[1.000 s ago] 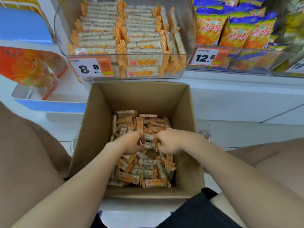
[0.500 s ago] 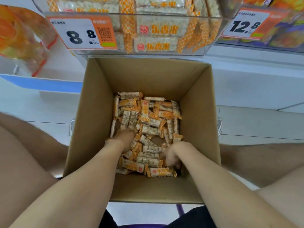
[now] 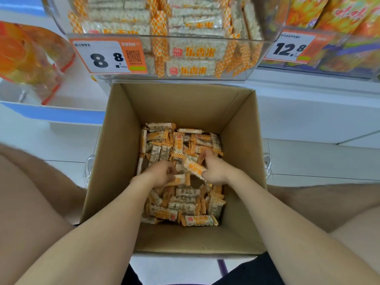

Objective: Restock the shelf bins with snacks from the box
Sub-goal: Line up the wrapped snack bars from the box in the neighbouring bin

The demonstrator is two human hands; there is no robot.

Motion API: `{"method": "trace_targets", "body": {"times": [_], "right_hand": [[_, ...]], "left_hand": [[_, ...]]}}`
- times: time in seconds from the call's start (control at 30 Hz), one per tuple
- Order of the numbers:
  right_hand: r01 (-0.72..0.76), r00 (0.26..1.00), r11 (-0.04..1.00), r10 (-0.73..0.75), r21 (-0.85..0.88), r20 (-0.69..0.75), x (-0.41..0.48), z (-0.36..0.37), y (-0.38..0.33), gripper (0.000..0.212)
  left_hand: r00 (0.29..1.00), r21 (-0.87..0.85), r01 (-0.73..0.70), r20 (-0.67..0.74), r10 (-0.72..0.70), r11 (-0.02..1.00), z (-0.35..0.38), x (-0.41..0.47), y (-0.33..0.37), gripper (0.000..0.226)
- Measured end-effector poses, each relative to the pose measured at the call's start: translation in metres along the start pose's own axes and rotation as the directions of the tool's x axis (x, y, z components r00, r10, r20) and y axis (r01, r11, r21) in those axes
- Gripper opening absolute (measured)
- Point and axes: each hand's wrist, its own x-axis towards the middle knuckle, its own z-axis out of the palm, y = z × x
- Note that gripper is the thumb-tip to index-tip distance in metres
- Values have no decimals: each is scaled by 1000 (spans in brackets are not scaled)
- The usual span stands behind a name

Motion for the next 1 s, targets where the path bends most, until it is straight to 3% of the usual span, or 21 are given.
{"method": "trace_targets", "body": {"times": [0.1, 0.23, 0.33, 0.43, 0.53, 0.67, 0.77, 0.83, 0.93, 1.0], "right_hand": [[52, 990, 994, -39, 97, -133, -15, -17, -3, 48], [128, 979, 983, -104, 133, -175, -37, -27, -9, 45], [202, 969, 968, -176, 149, -173, -48, -32, -14, 35], [264, 947, 952, -225, 155, -231, -65, -39, -20, 28], [314, 916, 936, -254, 161, -310, -81, -52, -27, 29], [410, 854, 905, -337, 115, -395, -107, -67, -41, 31], [527, 785, 829, -390, 188, -481, -131, -75, -47, 66], [606, 727, 771, -439, 194, -527, -148, -82, -52, 76], [670, 616, 728, -436, 145, -656, -168, -100, -62, 48], [709, 548, 674, -340, 209, -764, -181, -115, -67, 31]], "left_hand": [[999, -201, -33, -13, 31, 979, -15, -13, 15, 22], [1000, -484, -31, -20, 24, 875, -39, -39, 35, 66], [998, -710, -66, -40, 54, 701, -56, -59, 49, 58], [987, -780, -158, -103, 126, 606, -77, -88, 67, 58], [949, -703, -315, -228, 218, 637, -98, -112, 82, 52], [848, -423, -495, -423, 318, 759, -117, -146, 108, 35], [797, -297, -567, -433, 420, 769, -121, -165, 124, 20], [753, -261, -622, -457, 473, 738, -128, -176, 135, 17], [676, -174, -678, -528, 513, 714, -143, -190, 151, 19], [609, -26, -678, -580, 541, 735, -154, -195, 160, 18]]}}
